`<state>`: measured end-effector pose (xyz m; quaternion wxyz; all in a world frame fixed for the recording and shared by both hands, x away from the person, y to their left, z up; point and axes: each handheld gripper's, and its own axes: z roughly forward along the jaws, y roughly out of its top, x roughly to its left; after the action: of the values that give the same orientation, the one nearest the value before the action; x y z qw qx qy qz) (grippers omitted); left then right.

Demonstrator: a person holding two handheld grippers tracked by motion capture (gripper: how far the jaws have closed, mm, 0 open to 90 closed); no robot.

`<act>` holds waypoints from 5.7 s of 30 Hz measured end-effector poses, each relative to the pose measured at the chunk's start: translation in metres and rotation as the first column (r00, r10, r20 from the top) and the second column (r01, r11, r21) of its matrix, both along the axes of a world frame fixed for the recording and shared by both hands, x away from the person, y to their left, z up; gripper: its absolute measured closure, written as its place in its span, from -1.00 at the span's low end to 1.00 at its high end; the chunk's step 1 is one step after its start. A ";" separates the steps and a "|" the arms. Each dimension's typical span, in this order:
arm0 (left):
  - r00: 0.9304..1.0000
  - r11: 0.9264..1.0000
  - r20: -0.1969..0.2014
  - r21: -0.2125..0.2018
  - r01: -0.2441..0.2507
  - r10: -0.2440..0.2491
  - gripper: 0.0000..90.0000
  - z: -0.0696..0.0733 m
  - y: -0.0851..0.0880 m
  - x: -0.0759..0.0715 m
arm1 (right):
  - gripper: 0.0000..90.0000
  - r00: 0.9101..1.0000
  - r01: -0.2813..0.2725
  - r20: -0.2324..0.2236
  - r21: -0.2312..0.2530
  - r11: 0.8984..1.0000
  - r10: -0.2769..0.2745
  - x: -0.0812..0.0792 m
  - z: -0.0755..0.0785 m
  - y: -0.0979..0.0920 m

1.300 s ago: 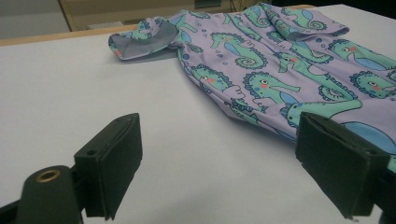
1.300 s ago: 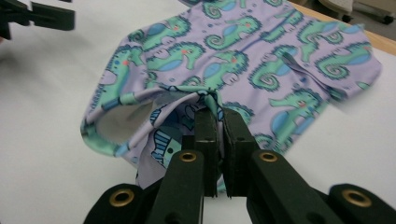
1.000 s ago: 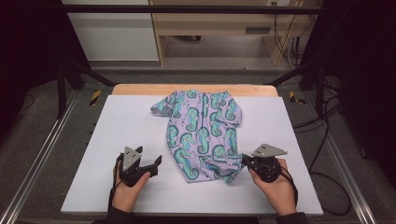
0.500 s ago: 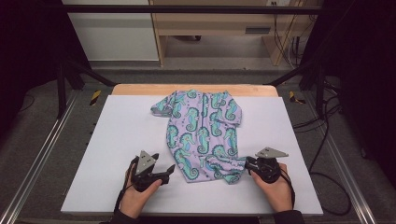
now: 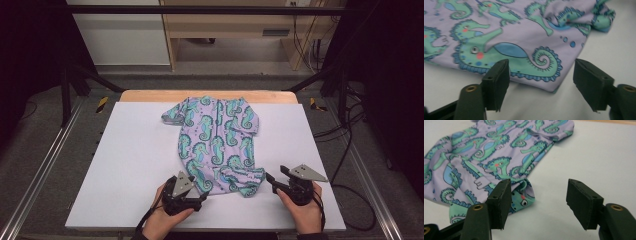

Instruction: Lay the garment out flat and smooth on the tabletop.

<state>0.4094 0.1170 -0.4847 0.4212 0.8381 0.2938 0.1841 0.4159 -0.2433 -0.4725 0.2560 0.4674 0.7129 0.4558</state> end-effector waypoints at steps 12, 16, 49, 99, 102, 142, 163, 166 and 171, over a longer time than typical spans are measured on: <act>0.999 0.996 -0.038 0.081 0.021 -0.018 0.32 -0.003 -0.010 0.005 | -0.15 1.000 0.001 0.018 -0.006 1.000 -0.001 -0.002 0.001 0.002; 0.999 0.997 -0.028 0.080 0.023 -0.021 0.65 -0.003 -0.010 0.008 | -0.14 1.000 0.002 0.017 -0.007 1.000 -0.002 -0.002 0.000 0.002; 0.978 0.978 0.014 0.015 -0.209 0.209 0.94 0.026 0.086 0.026 | -0.05 0.991 -0.129 0.027 -0.059 0.990 0.131 -0.006 0.002 0.029; 0.975 0.974 -0.008 0.042 -0.221 0.222 0.93 0.009 0.094 0.022 | -0.05 0.942 -0.328 -0.095 -0.063 0.943 0.321 0.004 0.014 0.061; 0.977 0.976 -0.004 0.041 -0.212 0.213 0.93 0.009 0.092 0.019 | -0.02 0.932 -0.347 -0.130 -0.042 0.937 0.339 0.019 0.010 0.070; 0.975 0.975 0.018 0.039 -0.220 0.220 0.92 0.006 0.093 0.019 | 0.33 0.941 -0.322 -0.141 -0.085 0.943 0.308 -0.022 0.028 0.090; 0.985 0.985 0.013 0.016 -0.170 0.170 0.92 0.012 0.099 -0.001 | -0.04 0.895 -0.421 -0.212 -0.107 0.901 0.393 -0.023 -0.008 0.107; 0.989 0.989 -0.007 0.016 -0.150 0.150 0.92 0.012 0.103 -0.009 | -0.09 0.910 -0.393 -0.189 -0.100 0.914 0.370 -0.023 -0.005 0.100; 0.991 0.991 -0.008 0.016 -0.130 0.130 0.88 0.011 0.105 -0.020 | -0.15 0.938 -0.326 -0.155 -0.085 0.941 0.311 -0.018 -0.002 0.084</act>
<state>0.3898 0.2220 -0.4735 0.4007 0.8212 0.3482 0.2095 0.3978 -0.1590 -0.4743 0.1535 0.3616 0.8192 0.4178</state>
